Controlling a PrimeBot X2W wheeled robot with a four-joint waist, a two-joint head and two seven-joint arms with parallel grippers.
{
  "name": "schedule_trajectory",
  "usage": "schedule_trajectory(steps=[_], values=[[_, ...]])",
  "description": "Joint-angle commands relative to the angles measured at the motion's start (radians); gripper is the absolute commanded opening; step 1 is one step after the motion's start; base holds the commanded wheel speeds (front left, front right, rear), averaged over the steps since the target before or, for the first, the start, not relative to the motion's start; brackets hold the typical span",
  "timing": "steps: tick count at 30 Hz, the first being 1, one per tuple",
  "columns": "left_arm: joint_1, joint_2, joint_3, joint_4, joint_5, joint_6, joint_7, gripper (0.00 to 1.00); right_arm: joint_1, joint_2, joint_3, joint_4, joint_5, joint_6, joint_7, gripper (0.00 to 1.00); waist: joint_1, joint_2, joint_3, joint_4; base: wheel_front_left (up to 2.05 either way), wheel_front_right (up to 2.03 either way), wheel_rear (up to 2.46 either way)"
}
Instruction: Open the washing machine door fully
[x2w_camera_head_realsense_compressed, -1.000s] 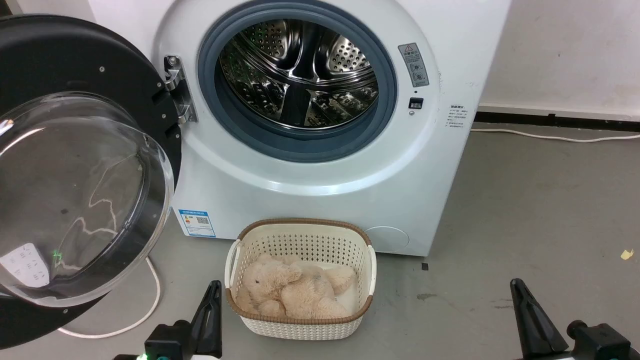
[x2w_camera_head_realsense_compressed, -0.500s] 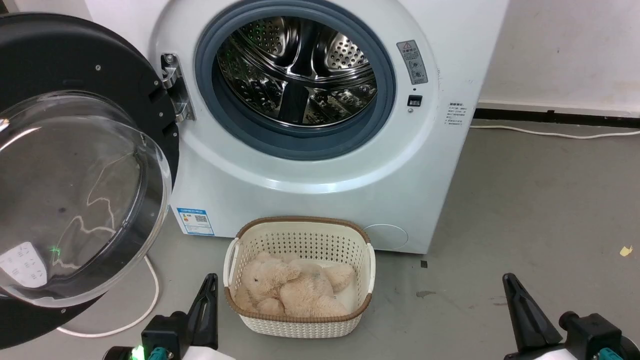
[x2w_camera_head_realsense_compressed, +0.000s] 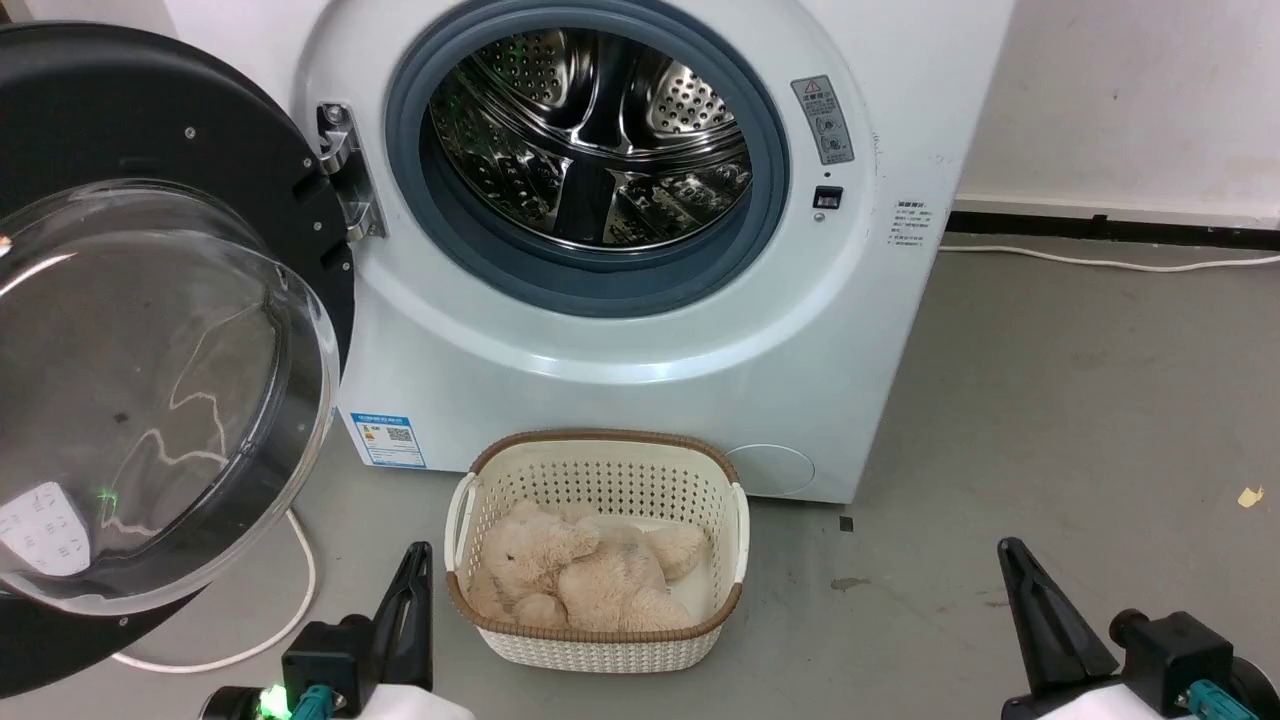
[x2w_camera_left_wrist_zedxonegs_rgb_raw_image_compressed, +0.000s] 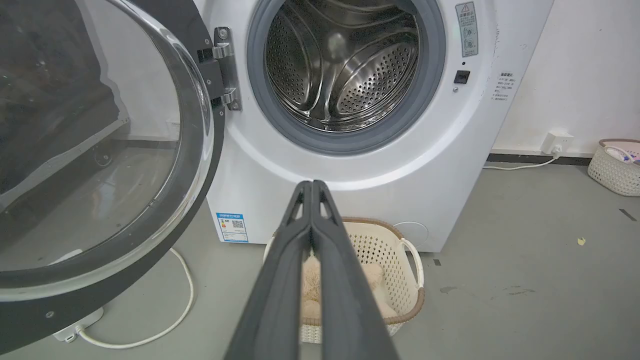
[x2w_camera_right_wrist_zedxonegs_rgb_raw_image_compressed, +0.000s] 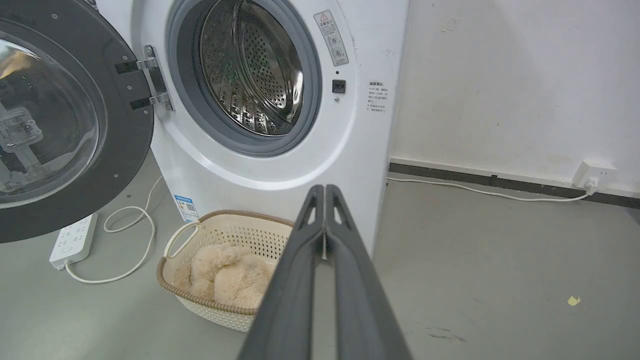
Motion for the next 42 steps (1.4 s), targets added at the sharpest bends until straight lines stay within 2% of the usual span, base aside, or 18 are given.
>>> schedule_trajectory(steps=[1,42], values=[[-0.018,-0.003,0.011,-0.008,0.014,-0.005,0.008,0.00,-0.019,0.001,0.002,-0.007,-0.009,0.000,0.008,0.00,0.0000,0.0000,0.001,0.000,0.00,0.00,0.00],[-0.047,-0.046,0.103,-0.037,0.108,-0.062,0.101,0.00,-0.070,0.002,0.018,-0.015,-0.052,-0.001,0.102,0.00,0.0000,0.0000,0.020,-0.010,0.00,0.00,0.00]])
